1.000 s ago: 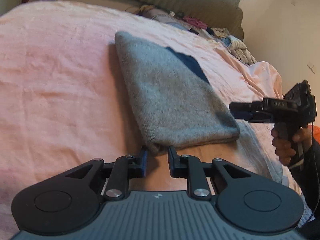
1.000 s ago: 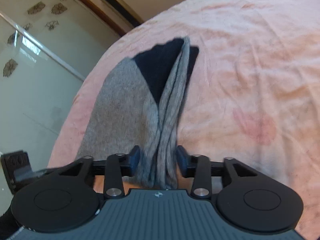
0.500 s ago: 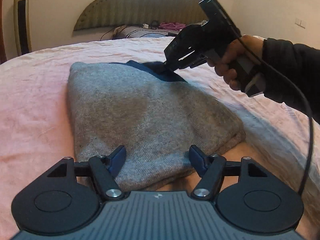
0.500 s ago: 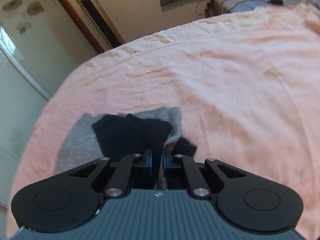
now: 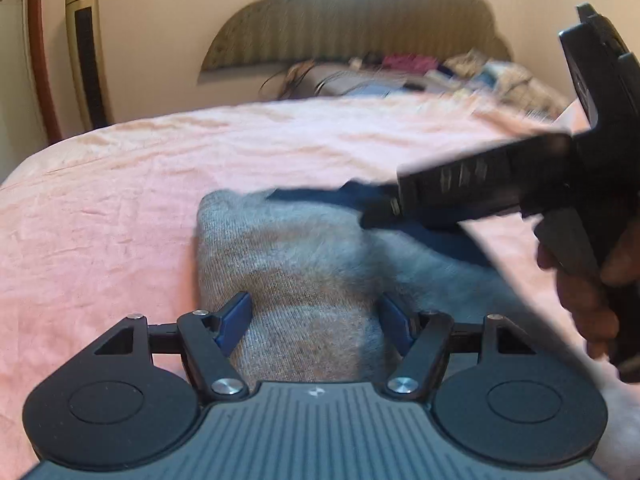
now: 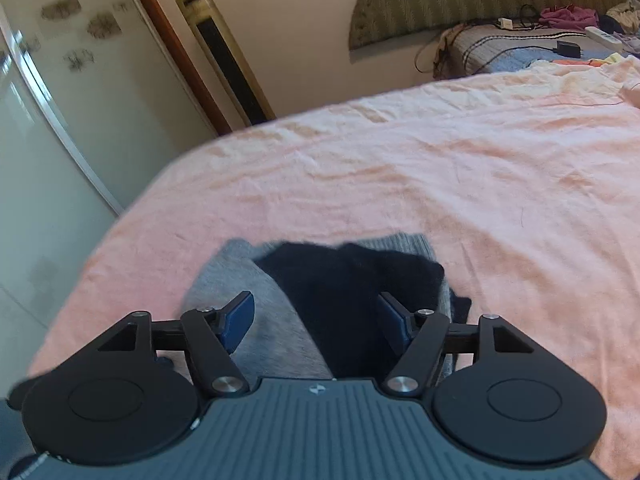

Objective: Fold small clothes
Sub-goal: 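Open the right gripper and release the navy fabric, then pinch the sweater end with both grippers, fold it over, then open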

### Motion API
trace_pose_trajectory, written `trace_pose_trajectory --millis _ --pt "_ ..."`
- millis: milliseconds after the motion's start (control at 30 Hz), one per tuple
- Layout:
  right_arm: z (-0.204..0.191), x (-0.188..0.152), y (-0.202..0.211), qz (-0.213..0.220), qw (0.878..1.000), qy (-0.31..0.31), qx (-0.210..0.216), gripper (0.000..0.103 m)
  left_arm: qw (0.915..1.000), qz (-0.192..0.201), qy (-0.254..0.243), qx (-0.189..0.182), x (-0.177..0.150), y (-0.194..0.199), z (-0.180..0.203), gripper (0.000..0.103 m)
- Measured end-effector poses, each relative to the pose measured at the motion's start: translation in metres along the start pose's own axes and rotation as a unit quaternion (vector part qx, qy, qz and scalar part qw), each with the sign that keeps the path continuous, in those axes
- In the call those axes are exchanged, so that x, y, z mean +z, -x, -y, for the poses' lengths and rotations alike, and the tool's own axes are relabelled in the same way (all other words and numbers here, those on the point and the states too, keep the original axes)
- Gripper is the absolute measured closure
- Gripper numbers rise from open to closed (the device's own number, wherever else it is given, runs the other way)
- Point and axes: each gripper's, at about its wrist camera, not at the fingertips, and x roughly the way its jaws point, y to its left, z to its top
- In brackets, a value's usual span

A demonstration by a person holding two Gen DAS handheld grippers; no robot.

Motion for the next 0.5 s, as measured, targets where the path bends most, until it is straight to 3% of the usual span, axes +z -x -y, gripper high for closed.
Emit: trace_pose_trajectory --millis 33,100,233,300,400,500 --pt "0.002 -0.009 -0.002 0.037 0.999 0.029 0.008 0.035 0.9998 0.007 -0.015 0.005 -0.005 -0.001 0.003 0.030" --pt "0.006 -0.015 -0.003 0.053 0.998 0.036 0.017 0.035 0.9991 0.016 -0.036 0.017 -0.012 0.000 0.009 0.029" --pt "-0.001 -0.005 0.000 0.026 0.999 0.042 0.003 0.035 0.9993 0.014 -0.027 0.022 -0.011 0.007 0.010 0.028" --pt "-0.002 -0.004 0.017 0.023 1.000 0.008 -0.011 0.038 0.9997 0.013 -0.008 0.021 -0.013 0.028 0.009 0.028" --pt "-0.004 -0.023 0.053 0.055 0.998 -0.005 0.033 0.032 0.9994 0.024 0.019 -0.014 -0.029 0.058 0.005 0.028" --pt "-0.003 -0.048 0.048 0.022 0.999 -0.008 0.042 0.030 0.9994 -0.014 0.022 -0.024 -0.054 0.052 0.012 0.028"
